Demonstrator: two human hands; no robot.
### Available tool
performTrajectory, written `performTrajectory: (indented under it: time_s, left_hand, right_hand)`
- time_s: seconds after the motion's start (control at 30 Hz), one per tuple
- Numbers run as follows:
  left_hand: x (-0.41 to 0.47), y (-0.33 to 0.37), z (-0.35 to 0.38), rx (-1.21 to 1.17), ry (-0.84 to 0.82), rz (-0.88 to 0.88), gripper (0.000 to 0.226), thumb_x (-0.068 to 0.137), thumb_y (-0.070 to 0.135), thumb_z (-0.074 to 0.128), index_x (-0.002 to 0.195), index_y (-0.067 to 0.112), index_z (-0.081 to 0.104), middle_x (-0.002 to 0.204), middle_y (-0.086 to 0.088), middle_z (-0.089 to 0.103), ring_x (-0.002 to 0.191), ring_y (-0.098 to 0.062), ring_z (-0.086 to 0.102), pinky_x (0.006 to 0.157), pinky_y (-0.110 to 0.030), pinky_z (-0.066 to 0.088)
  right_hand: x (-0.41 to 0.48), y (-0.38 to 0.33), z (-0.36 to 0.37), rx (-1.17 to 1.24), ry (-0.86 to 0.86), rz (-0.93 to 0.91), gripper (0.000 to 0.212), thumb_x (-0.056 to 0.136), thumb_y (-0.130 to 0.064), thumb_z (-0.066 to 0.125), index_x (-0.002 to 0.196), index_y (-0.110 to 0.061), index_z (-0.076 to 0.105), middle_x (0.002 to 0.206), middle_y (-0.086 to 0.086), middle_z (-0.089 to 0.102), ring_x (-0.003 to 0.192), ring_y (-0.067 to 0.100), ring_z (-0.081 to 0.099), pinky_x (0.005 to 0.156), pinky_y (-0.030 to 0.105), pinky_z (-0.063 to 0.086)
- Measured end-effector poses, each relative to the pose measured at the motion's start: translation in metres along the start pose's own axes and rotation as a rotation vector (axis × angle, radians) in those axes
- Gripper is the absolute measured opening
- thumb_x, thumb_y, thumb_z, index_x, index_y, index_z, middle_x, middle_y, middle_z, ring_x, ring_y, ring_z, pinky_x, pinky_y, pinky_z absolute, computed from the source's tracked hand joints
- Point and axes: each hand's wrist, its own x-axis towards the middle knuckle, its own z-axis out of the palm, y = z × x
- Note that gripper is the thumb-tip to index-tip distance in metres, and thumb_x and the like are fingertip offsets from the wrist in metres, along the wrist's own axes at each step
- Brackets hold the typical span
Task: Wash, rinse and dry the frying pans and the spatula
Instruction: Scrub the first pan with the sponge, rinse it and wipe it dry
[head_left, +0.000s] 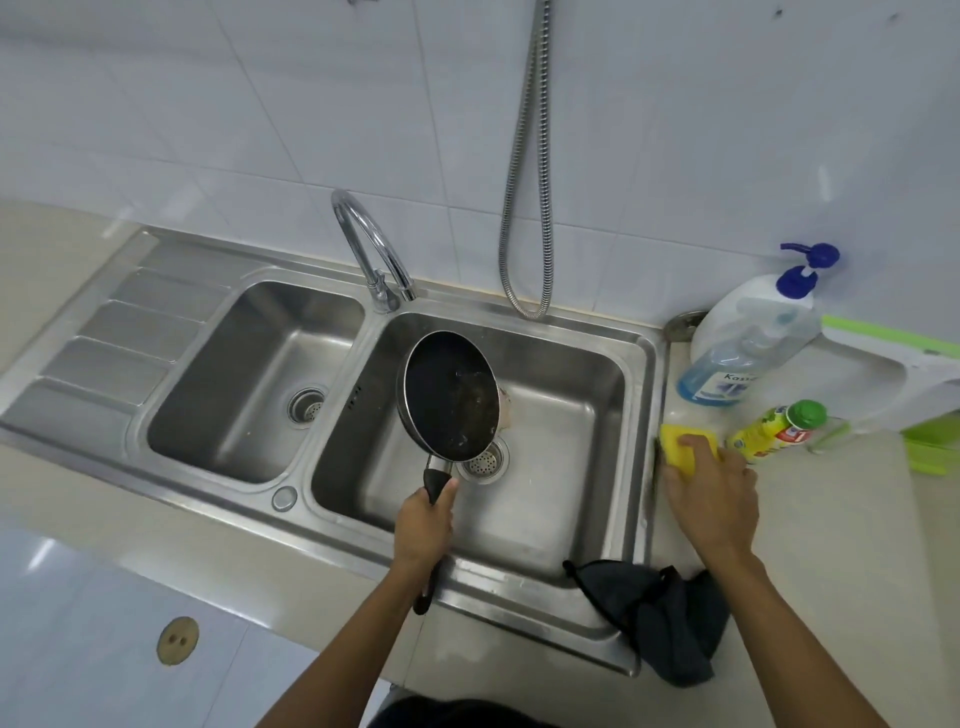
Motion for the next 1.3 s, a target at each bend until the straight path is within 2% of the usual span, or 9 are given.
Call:
performTrajectory:
  time_s: [0.23,0.37,0.5,0.67,0.77,1.0,1.1,1.17,1.3]
  left_hand:
    - [0.002,0.001,-0.018,0.192,0.071,0.056,0.038,0.101,0.04,0.056,0.079,0.009,0.056,0.065,-0.003,0.056,0.055,-0.014,0.052,0.047,-0.023,0.034]
    - [0.014,-0.003,-0.035,0.091,-0.047,0.073,0.046,0.099,0.046,0.058,0.071,0.01,0.056,0.059,-0.002,0.057,0.053,-0.015,0.054,0.052,-0.029,0.044]
    - [0.016,-0.001,-0.051,-0.038,-0.205,0.036,0.05,0.095,0.043,0.066,0.059,0.014,0.047,0.045,0.003,0.044,0.038,-0.01,0.043,0.043,-0.021,0.038]
    - [0.026,-0.008,-0.067,-0.087,-0.317,0.03,0.042,0.092,0.033,0.071,0.063,0.014,0.048,0.043,0.004,0.043,0.035,-0.011,0.041,0.041,-0.023,0.037]
    - [0.032,-0.008,-0.075,-0.123,-0.372,0.023,0.039,0.093,0.033,0.071,0.067,0.014,0.049,0.045,0.003,0.04,0.034,-0.013,0.039,0.04,-0.024,0.037]
    - [0.059,-0.009,-0.105,-0.09,-0.402,0.068,0.038,0.094,0.034,0.069,0.066,0.017,0.048,0.045,0.004,0.043,0.036,-0.013,0.041,0.043,-0.026,0.039]
    - [0.065,-0.008,-0.109,-0.011,-0.408,0.115,0.036,0.092,0.038,0.069,0.069,0.016,0.052,0.048,0.004,0.047,0.039,-0.014,0.045,0.045,-0.027,0.04]
    - [0.067,-0.009,-0.108,0.052,-0.416,0.151,0.034,0.09,0.043,0.069,0.07,0.018,0.055,0.051,0.007,0.05,0.046,-0.014,0.049,0.05,-0.029,0.043]
    - [0.067,-0.014,-0.104,0.046,-0.427,0.117,0.036,0.089,0.042,0.069,0.068,0.018,0.053,0.053,0.009,0.047,0.051,-0.012,0.046,0.054,-0.028,0.04]
  right_hand:
    - [-0.012,-0.047,-0.019,0.122,-0.025,-0.169,0.048,0.09,-0.029,0.068,0.135,-0.027,0.054,0.135,0.016,0.05,0.112,0.043,0.05,0.091,0.053,0.05]
    - [-0.022,-0.086,-0.016,0.199,-0.098,-0.242,0.056,0.088,-0.026,0.069,0.142,-0.028,0.052,0.143,0.007,0.05,0.124,0.034,0.047,0.102,0.046,0.043]
    - [-0.019,-0.142,0.001,0.161,-0.177,-0.392,0.055,0.088,-0.029,0.069,0.141,-0.027,0.057,0.145,0.006,0.051,0.125,0.033,0.049,0.107,0.042,0.041]
    - [0.003,-0.207,0.025,-0.089,-0.163,-0.57,0.053,0.086,-0.036,0.065,0.138,-0.026,0.06,0.142,0.009,0.053,0.11,0.037,0.052,0.097,0.05,0.05]
    - [0.013,-0.219,0.036,-0.231,-0.15,-0.64,0.049,0.083,-0.033,0.069,0.131,-0.024,0.065,0.134,0.014,0.059,0.098,0.038,0.055,0.091,0.047,0.052]
    - [-0.013,-0.228,0.045,-0.291,-0.048,-0.669,0.044,0.075,-0.032,0.076,0.118,-0.022,0.073,0.122,0.011,0.066,0.09,0.033,0.059,0.08,0.041,0.055]
    - [-0.036,-0.242,0.066,-0.29,-0.107,-0.748,0.03,0.081,-0.036,0.061,0.107,-0.03,0.076,0.113,0.007,0.072,0.089,0.029,0.062,0.082,0.039,0.054]
    - [-0.04,-0.258,0.08,-0.29,-0.127,-0.805,0.023,0.08,-0.033,0.065,0.099,-0.035,0.078,0.109,0.0,0.075,0.081,0.025,0.061,0.076,0.034,0.055]
    - [-0.009,-0.276,0.103,-0.364,-0.155,-0.758,0.033,0.077,-0.026,0.079,0.109,-0.033,0.077,0.127,0.001,0.071,0.083,0.031,0.061,0.08,0.037,0.056]
